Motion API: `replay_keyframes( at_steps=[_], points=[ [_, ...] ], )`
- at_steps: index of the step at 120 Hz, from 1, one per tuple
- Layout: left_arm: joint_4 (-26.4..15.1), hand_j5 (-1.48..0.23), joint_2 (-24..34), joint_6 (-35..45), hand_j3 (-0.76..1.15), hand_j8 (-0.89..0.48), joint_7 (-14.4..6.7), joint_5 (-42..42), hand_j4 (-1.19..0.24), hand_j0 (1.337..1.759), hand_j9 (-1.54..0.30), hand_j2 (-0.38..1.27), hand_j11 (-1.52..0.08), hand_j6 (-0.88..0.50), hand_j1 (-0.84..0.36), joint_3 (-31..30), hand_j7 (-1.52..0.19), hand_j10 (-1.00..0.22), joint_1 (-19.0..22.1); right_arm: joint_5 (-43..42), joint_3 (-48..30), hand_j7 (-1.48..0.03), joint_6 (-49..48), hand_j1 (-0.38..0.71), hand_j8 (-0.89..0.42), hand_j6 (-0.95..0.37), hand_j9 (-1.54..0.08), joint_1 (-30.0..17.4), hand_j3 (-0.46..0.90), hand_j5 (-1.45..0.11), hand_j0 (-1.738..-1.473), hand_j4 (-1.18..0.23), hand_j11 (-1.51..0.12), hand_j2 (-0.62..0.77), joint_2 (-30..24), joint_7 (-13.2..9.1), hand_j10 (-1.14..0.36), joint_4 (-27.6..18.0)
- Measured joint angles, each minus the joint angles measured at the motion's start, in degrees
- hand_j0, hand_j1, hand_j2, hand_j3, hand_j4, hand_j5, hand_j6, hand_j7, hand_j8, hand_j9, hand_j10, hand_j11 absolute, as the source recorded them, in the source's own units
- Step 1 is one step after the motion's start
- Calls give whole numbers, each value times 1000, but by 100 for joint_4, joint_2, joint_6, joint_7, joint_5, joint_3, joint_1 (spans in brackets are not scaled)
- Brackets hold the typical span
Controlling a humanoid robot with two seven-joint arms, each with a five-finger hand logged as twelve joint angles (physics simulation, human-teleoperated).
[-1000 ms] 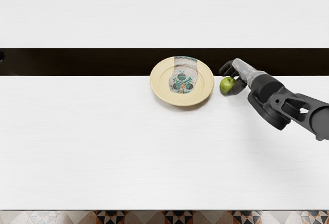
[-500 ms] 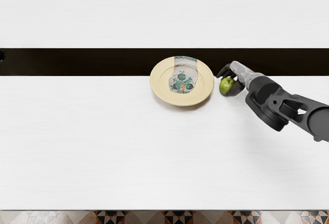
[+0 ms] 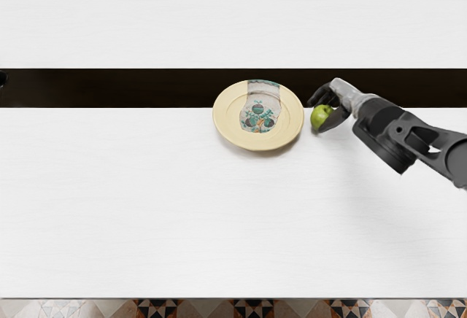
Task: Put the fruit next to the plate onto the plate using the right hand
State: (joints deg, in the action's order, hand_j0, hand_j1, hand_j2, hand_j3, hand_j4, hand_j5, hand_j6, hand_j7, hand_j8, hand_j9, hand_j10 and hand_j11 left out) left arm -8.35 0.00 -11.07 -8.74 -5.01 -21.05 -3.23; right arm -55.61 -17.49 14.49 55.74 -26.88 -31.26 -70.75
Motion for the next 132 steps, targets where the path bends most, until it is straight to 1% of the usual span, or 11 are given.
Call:
replay_keyframes(
  at_steps=[18,43,63,83,132],
  points=[
    [0,-303,0,0,0,-233,0,0,-233,1658,-303,47,-303,-233,69,1,-303,-233,-2,263,-29,-736,-83,235,-403,-511,-740,176,0,-750,-1657,-556,-744,100,-94,-3,-515,-23],
    [0,-303,0,0,0,-233,0,0,-234,1658,-304,47,-304,-233,69,1,-304,-233,-2,611,-119,-735,-220,237,-404,-510,-737,405,0,-748,-1657,-556,-740,99,-417,-8,-513,-314],
    [0,-304,0,0,0,-233,0,0,-233,1658,-304,47,-304,-233,69,2,-304,-233,5,695,-221,-736,-323,237,-401,-507,-738,484,0,-749,-1657,-558,-742,96,-439,-5,-511,-394],
    [0,-304,0,0,0,-233,-1,0,-233,1658,-304,47,-304,-233,69,3,-304,-233,-2,709,-302,-741,-359,238,-401,-507,-743,518,0,-754,-1657,-561,-747,102,-230,-10,-512,-375],
    [0,-304,0,0,0,-233,2,0,-233,1658,-304,46,-304,-233,69,2,-304,-233,-2,722,-340,-745,-363,257,-392,-493,-748,712,0,-764,-1658,-558,-748,140,689,-7,-506,79]
  ],
)
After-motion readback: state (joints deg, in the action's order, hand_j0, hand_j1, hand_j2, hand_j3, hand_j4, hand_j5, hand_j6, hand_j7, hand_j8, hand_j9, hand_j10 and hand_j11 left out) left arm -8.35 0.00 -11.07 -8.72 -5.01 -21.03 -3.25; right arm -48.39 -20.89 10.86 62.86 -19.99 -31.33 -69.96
